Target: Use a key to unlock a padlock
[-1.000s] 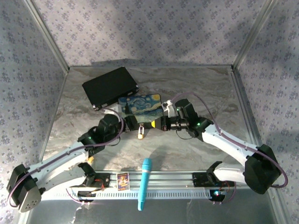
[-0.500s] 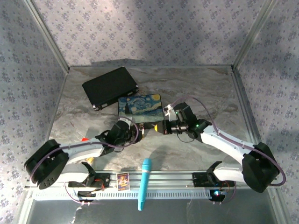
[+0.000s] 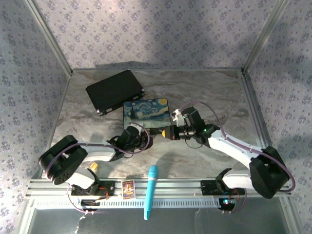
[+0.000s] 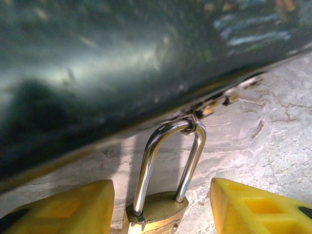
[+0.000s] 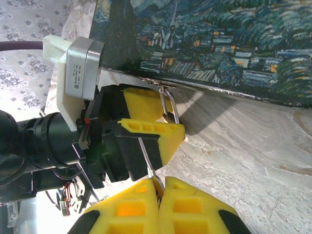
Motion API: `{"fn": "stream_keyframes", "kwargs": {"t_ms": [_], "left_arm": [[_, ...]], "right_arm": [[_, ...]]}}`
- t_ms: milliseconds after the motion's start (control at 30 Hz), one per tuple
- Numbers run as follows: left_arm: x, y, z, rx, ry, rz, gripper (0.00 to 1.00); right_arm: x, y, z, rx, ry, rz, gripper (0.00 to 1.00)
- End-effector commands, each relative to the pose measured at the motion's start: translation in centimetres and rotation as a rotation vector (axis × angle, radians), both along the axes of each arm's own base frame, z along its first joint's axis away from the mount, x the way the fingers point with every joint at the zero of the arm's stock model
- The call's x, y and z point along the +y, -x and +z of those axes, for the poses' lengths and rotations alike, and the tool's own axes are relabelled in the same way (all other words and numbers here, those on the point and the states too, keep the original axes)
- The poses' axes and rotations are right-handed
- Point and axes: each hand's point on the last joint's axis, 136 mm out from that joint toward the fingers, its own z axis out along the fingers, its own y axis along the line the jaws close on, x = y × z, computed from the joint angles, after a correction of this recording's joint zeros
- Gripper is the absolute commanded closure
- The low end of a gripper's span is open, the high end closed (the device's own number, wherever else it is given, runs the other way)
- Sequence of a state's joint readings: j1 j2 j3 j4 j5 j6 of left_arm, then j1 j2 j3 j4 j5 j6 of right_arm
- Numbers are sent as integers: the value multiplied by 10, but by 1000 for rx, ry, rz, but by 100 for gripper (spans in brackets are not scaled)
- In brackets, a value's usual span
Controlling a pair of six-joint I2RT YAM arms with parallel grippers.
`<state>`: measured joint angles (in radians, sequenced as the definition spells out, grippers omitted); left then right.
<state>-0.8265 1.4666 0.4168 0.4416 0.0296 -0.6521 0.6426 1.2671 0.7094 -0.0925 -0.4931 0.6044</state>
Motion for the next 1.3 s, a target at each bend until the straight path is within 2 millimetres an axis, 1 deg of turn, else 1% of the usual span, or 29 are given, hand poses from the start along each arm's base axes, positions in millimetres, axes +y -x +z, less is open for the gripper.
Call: {"fn": "stream_keyframes", "kwargs": {"t_ms": [0,167,300,367,400,500,567,633,733,800,933,1100,1167,1267], "left_arm": [[-10,-8,10,-27,18,16,47],[-11,-5,2,-12,11,37,52],[-5,-4,-7,-1,-6,77,59],[-3,-5,-8,2,-6,93,59],[-3,-5,-8,3,-4,97,62],[-3,-6,-6,5,26,117,68],[-3,-7,-4,2,49,133,73],[-4,-8,-1,2,66,143,75],[-6,-9,-1,7,63,144,84],[-5,-10,-2,10,66,155,86],[-3,-13,6,20,116,212,87],[1,-17,30,29,219,296,86],[0,-18,40,24,257,312,86],[2,-21,47,24,279,339,87]], "right_arm": [[0,-2,-4,-5,-4,9,100],[2,-3,-10,9,-6,2,100],[2,-3,-15,21,-7,-4,100],[1,-3,-17,25,-5,-7,100],[1,-2,-18,26,-3,-8,100],[1,-2,-20,28,-3,-7,100],[1,-2,-21,29,-3,-5,100],[2,0,-23,58,-15,-14,100],[5,2,-27,102,-50,-15,100],[8,2,-31,137,-80,-16,100],[9,8,-38,202,-107,-26,100],[13,15,-38,309,-249,-41,100],[13,18,-41,337,-249,-33,100],[13,21,-49,383,-242,-42,100]]}}
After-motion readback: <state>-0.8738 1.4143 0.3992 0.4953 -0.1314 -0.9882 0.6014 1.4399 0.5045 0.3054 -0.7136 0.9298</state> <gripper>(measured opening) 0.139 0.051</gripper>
